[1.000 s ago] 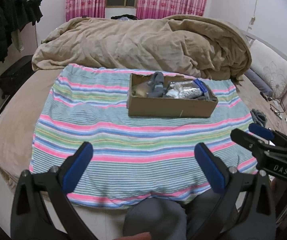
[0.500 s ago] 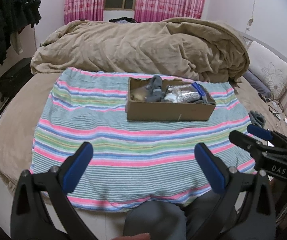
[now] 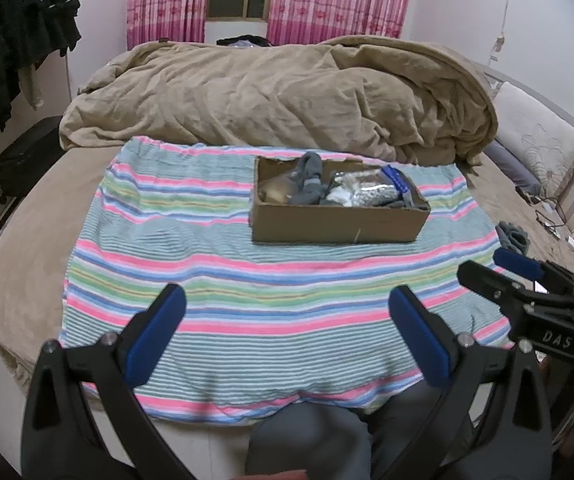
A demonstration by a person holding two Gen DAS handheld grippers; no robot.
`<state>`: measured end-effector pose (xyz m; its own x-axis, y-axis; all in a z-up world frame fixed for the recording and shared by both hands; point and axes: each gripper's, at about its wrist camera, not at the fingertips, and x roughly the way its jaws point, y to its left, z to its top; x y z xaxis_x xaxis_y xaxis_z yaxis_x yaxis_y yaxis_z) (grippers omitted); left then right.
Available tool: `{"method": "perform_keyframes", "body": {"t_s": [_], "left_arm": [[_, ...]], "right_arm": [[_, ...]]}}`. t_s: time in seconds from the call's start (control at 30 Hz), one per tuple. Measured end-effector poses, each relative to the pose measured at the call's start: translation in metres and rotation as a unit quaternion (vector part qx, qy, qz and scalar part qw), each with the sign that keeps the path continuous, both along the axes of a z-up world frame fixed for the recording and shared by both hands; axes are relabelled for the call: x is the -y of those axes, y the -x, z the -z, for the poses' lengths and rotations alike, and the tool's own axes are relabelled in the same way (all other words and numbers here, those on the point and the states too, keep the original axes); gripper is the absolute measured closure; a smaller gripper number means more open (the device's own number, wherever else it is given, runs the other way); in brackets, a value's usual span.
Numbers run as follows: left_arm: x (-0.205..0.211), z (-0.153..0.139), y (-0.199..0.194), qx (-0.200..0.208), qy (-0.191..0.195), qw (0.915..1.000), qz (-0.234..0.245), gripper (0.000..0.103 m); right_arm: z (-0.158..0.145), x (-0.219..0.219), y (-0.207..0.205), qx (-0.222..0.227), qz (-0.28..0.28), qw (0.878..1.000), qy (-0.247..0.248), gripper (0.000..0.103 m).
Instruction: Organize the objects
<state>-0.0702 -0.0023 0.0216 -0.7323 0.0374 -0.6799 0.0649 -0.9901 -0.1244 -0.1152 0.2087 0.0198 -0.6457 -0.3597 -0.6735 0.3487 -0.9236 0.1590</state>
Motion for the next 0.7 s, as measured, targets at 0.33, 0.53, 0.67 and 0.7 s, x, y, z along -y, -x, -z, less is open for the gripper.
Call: {"method": "perform_keyframes", "body": {"t_s": [0.33, 0.53, 0.67, 0.7], "left_arm": [[0.002, 0.002, 0.005, 0.000, 0.003, 1.0000, -0.004, 0.001], [0.001, 0.006, 0.009, -0.001, 0.005, 1.0000, 0.000, 0.001], [0.001, 0.006, 0.011, -0.002, -0.001, 1.0000, 0.004, 0.001], [0.001, 0.006, 0.013, -0.002, 0.001, 1.0000, 0.003, 0.001]], "right_arm": [[0.000, 0.000, 0.001, 0.001, 0.000, 1.000, 0.000, 0.018], [0.002, 0.000, 0.003, 0.006, 0.001, 1.000, 0.002, 0.018], [0.002, 0.000, 0.003, 0.005, 0.001, 1.000, 0.001, 0.018], [0.002, 0.000, 0.003, 0.006, 0.001, 1.000, 0.001, 0.018]]}}
